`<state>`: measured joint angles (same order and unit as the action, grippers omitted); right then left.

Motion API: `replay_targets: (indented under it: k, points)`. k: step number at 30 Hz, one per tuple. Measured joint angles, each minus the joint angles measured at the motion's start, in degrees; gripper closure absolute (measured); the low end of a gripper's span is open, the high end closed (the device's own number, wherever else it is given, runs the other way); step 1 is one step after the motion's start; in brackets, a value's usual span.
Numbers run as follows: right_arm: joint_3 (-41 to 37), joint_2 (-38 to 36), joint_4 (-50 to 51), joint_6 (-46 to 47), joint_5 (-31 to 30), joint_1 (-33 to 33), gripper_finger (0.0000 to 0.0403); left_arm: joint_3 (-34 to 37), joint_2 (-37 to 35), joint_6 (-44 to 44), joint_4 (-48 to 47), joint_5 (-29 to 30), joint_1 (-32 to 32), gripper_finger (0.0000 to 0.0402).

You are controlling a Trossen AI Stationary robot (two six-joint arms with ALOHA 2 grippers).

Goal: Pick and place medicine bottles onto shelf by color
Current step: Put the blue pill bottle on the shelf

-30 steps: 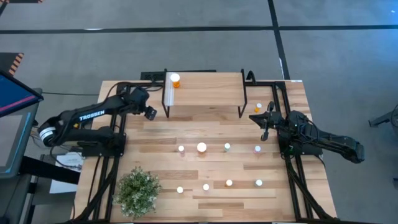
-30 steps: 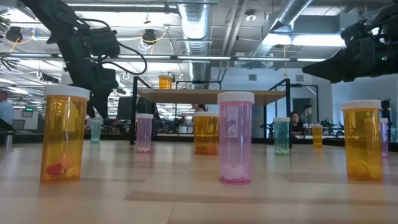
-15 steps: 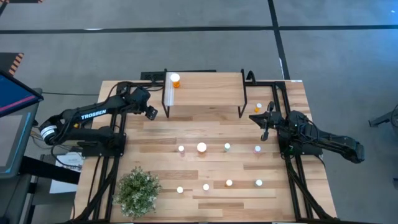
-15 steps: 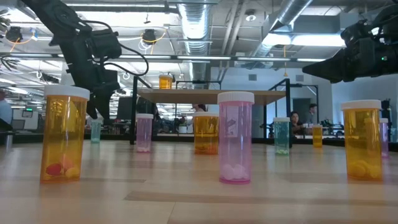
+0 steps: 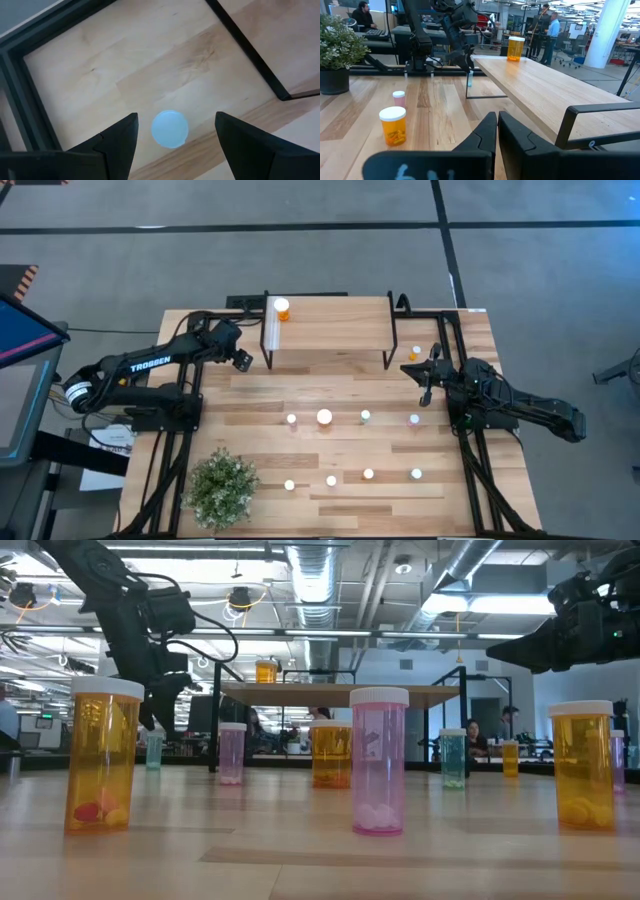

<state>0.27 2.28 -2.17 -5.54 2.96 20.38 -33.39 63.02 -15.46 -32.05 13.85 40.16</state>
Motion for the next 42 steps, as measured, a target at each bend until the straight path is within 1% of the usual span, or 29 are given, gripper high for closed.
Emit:
replay_targets:
  k: [17, 26, 32, 42]
  points:
    - [0.0, 0.0, 0.0, 0.0, 0.0, 0.0, 0.036, 0.0, 0.0, 1.5, 0.5, -1.5, 1.9, 0.015]
    - [0.0, 0.0, 0.0, 0.0, 0.0, 0.0, 0.036, 5.2, 0.0, 1.2, 6.2, -2.5, 1.9, 0.015]
    - [0.0, 0.0, 0.0, 0.0, 0.0, 0.0, 0.036, 5.5, 0.0, 1.0, 7.7, -2.5, 1.9, 0.015]
    - [0.0, 0.0, 0.0, 0.0, 0.0, 0.0, 0.036, 5.5, 0.0, 1.2, 7.7, -2.3, 1.9, 0.015]
